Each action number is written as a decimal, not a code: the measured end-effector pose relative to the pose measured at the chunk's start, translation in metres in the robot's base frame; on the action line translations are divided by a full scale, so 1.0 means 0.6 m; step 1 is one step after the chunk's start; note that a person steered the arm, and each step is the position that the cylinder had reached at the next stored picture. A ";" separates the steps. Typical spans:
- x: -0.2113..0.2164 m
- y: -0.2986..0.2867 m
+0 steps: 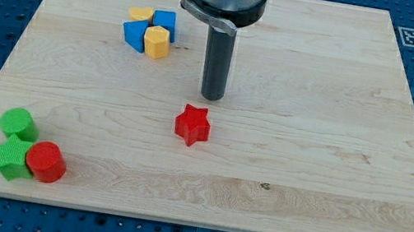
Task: Push red star into a group of blocks
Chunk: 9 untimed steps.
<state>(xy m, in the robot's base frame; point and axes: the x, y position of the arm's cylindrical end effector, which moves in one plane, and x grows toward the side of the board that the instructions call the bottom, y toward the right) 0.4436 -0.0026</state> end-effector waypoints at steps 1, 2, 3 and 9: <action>0.000 0.000; 0.000 0.002; 0.000 0.023; 0.137 0.034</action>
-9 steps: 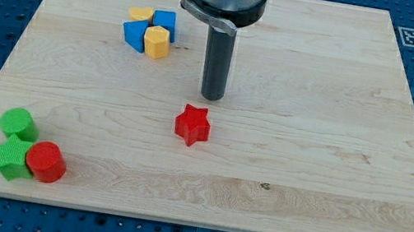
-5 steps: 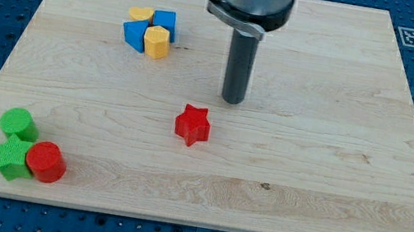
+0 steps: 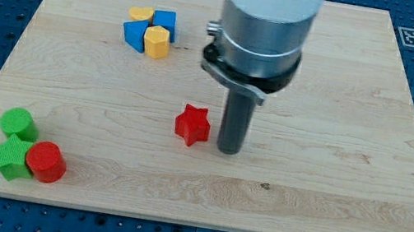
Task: Push red star into a group of blocks
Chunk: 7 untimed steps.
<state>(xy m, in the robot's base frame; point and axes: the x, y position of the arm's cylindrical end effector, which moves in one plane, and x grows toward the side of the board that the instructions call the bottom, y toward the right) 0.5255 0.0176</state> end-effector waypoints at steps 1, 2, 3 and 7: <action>0.000 -0.033; 0.000 -0.014; -0.004 0.011; -0.014 -0.073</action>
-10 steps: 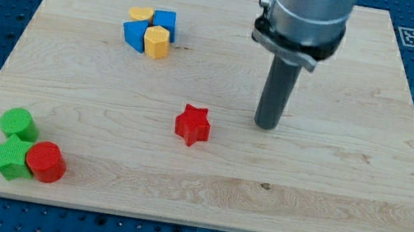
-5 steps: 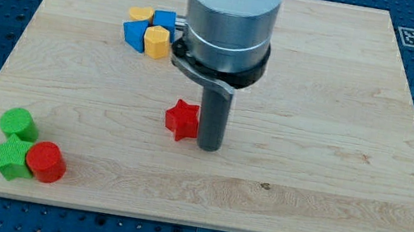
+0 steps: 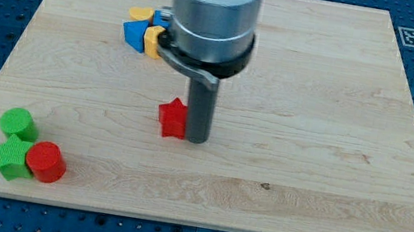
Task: Push red star into a group of blocks
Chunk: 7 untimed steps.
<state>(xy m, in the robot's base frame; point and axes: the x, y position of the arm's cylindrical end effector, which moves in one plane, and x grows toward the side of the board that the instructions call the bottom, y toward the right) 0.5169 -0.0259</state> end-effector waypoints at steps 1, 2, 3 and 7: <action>-0.002 -0.021; -0.009 0.004; -0.040 0.015; -0.018 -0.096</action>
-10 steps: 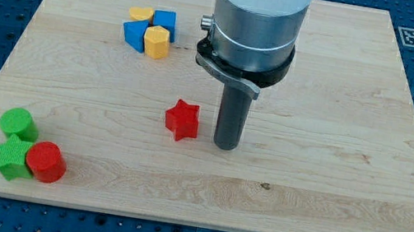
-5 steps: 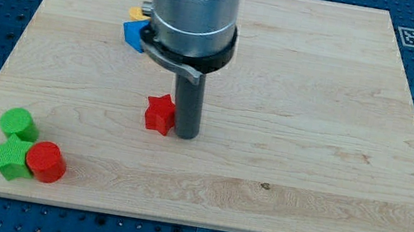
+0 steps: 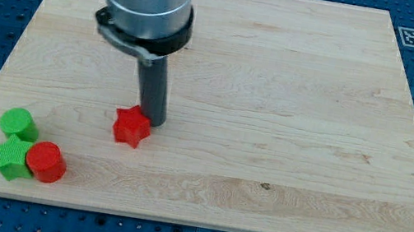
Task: Push red star into a group of blocks
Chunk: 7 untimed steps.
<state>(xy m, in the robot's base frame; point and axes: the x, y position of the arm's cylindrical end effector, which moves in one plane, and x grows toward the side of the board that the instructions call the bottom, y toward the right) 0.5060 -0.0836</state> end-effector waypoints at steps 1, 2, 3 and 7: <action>0.018 -0.036; 0.023 -0.058; 0.021 -0.048; 0.043 -0.012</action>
<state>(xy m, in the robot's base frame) 0.5318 -0.0905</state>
